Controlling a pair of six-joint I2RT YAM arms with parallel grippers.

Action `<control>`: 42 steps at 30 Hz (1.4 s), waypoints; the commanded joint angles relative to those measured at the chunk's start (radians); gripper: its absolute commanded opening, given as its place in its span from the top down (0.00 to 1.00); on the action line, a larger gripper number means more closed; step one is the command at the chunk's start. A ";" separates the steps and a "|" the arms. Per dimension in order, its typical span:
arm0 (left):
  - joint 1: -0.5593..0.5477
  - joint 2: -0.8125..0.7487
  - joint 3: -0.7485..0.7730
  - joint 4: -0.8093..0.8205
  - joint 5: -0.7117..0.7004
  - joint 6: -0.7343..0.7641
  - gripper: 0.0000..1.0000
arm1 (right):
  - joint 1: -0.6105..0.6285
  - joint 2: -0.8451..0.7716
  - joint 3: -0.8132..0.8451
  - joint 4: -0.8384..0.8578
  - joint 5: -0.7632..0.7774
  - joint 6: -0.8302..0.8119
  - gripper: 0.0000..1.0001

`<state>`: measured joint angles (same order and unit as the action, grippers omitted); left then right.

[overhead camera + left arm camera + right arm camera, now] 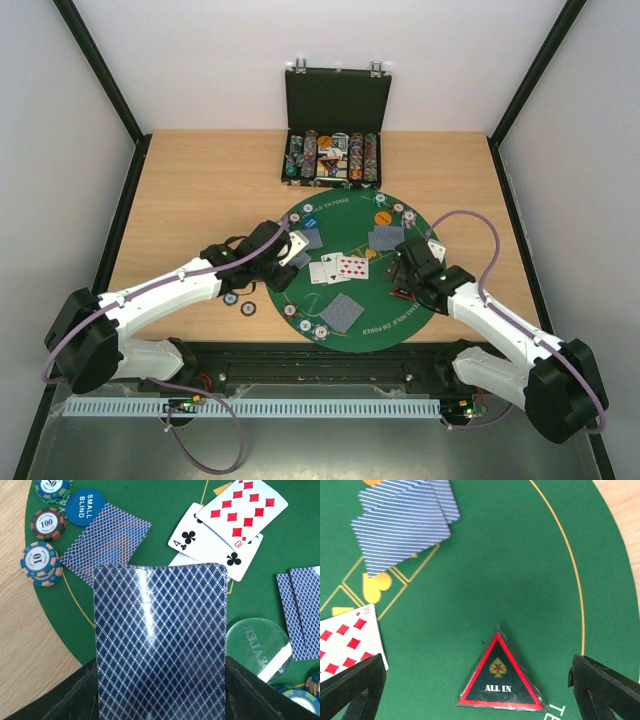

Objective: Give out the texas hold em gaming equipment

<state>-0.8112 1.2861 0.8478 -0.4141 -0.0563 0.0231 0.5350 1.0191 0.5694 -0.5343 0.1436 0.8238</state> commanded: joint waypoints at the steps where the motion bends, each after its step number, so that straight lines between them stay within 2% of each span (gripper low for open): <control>1: -0.002 -0.021 0.002 -0.006 0.005 0.015 0.40 | -0.030 0.004 -0.051 0.045 -0.063 0.117 0.01; 10: -0.003 -0.024 0.002 -0.006 0.004 0.014 0.40 | -0.035 0.071 -0.086 0.118 -0.051 0.136 0.01; 20: -0.003 -0.021 0.004 -0.006 0.006 0.016 0.40 | -0.029 0.116 -0.107 0.144 -0.162 0.109 0.01; 24: -0.003 -0.019 0.004 -0.007 0.006 0.015 0.40 | 0.011 0.166 -0.093 0.124 -0.193 0.089 0.01; 29: -0.003 -0.020 0.003 -0.006 0.006 0.016 0.40 | 0.120 0.227 -0.065 0.082 -0.134 0.113 0.01; 35: -0.003 -0.020 0.004 -0.006 0.007 0.017 0.40 | 0.144 0.267 -0.029 0.034 -0.049 0.097 0.00; 38: -0.003 -0.022 0.004 -0.006 0.007 0.016 0.40 | 0.146 0.274 -0.020 0.021 -0.034 0.083 0.05; 42: -0.003 -0.024 0.003 -0.006 0.006 0.017 0.40 | 0.148 0.286 -0.018 0.019 -0.035 0.074 0.18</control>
<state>-0.8112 1.2861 0.8478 -0.4141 -0.0536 0.0269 0.6685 1.2850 0.5362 -0.4679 0.1337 0.8917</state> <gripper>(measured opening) 0.600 0.867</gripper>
